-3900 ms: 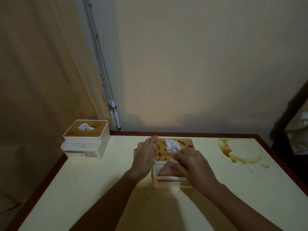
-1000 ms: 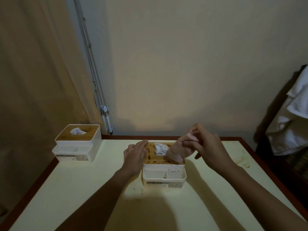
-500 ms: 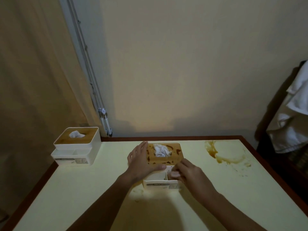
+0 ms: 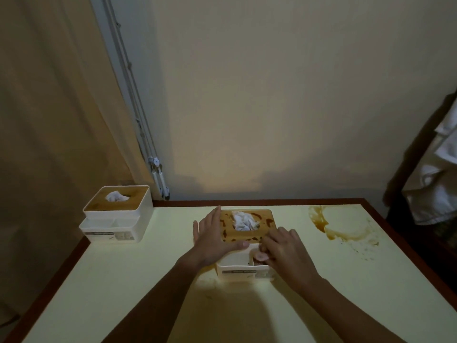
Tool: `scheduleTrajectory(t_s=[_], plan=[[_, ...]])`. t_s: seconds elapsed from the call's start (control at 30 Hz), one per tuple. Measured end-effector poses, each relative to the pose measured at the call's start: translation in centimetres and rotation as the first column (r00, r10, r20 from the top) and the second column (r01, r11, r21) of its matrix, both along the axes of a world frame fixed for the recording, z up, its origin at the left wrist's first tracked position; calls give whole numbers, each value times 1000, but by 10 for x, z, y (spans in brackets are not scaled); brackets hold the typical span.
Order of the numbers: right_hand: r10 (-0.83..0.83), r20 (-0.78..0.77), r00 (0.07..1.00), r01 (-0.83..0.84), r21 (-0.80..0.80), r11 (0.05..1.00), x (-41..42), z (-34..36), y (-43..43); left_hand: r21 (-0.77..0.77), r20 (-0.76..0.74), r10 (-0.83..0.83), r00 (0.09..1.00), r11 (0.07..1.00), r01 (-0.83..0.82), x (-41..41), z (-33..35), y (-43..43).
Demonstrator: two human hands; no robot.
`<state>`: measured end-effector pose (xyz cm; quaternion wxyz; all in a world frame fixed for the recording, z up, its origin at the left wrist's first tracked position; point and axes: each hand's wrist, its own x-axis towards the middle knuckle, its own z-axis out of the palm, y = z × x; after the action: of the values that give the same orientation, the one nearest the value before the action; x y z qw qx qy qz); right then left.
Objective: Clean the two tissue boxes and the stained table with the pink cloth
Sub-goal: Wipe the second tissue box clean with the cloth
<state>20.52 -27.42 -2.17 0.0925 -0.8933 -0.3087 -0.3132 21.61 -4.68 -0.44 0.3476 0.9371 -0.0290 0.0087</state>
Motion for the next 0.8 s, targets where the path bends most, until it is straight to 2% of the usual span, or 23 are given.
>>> scheduleTrajectory(t_s=[0.1, 0.23, 0.37, 0.5, 0.57, 0.7, 0.8], plan=[[-54, 31, 998, 51, 89, 995, 1, 17, 1, 7, -9, -8, 1000, 1000, 8, 0, 2, 0], [-38, 46, 998, 28, 206, 978, 0, 31, 3, -7, -11, -10, 1000, 1000, 10, 0, 2, 1], [72, 84, 994, -70, -24, 997, 3, 11, 2, -1, -17, -6, 1000, 1000, 6, 0, 2, 1], [66, 122, 990, -45, -164, 985, 12, 12, -13, 7, -33, -16, 999, 1000, 16, 1, 4, 2], [41, 124, 991, -21, -156, 988, 13, 21, -18, 5, -45, -26, 999, 1000, 26, 1, 4, 3], [-17, 73, 997, 19, -29, 999, 11, 30, -20, 8, -50, -33, 998, 999, 33, 2, 4, 3], [21, 27, 999, -21, -23, 1000, 5, 19, -4, 23, -39, -36, 999, 999, 37, 1, 5, 3]])
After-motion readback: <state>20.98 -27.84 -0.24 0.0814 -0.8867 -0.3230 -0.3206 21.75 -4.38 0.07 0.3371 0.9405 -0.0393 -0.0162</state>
